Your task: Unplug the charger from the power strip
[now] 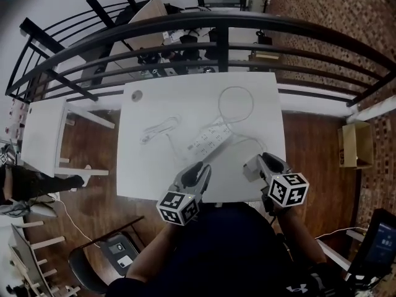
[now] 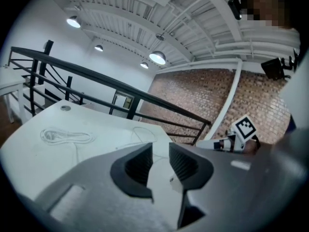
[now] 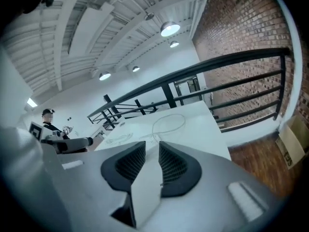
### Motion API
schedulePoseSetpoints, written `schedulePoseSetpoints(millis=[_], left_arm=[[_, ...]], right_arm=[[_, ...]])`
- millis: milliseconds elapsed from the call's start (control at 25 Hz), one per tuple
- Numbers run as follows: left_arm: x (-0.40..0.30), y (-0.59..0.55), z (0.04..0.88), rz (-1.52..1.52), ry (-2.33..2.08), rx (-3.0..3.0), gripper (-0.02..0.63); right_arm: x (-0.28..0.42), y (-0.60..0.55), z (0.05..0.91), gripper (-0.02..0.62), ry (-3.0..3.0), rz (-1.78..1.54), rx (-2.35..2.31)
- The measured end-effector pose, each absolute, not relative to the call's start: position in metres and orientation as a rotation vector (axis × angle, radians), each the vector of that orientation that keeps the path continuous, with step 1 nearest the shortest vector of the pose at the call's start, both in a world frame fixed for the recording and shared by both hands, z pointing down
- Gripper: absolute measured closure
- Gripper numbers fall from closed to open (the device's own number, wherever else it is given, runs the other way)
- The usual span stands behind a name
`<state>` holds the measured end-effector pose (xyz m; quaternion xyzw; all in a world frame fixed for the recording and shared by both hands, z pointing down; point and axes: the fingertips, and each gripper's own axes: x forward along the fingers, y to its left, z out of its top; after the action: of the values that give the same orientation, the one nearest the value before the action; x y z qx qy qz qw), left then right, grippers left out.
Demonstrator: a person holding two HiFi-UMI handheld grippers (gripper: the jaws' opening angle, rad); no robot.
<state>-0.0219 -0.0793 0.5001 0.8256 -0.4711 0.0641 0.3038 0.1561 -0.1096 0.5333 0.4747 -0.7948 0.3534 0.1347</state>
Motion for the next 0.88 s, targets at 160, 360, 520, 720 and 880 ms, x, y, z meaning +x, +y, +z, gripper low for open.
schedulePoseSetpoints(millis=[160, 360, 520, 720, 880], left_arm=[[-0.009, -0.081, 0.466, 0.116, -1.269, 2.262, 0.564], [0.007, -0.074, 0.415, 0.074, -1.302, 2.413, 0.6], [0.013, -0.066, 0.379, 0.059, -1.318, 2.521, 0.6], [0.012, -0.055, 0.363, 0.063, -1.312, 2.6, 0.6], [0.006, -0.051, 0.366, 0.078, -1.274, 2.618, 0.6]], right_arm=[[0.139, -0.11, 0.477, 0.57, -2.481, 0.913, 1.316], [0.126, -0.105, 0.425, 0.574, -2.632, 0.731, 1.281], [0.12, -0.101, 0.395, 0.58, -2.736, 0.518, 1.306], [0.11, -0.091, 0.378, 0.581, -2.795, 0.374, 1.338], [0.099, -0.085, 0.367, 0.581, -2.809, 0.316, 1.361]])
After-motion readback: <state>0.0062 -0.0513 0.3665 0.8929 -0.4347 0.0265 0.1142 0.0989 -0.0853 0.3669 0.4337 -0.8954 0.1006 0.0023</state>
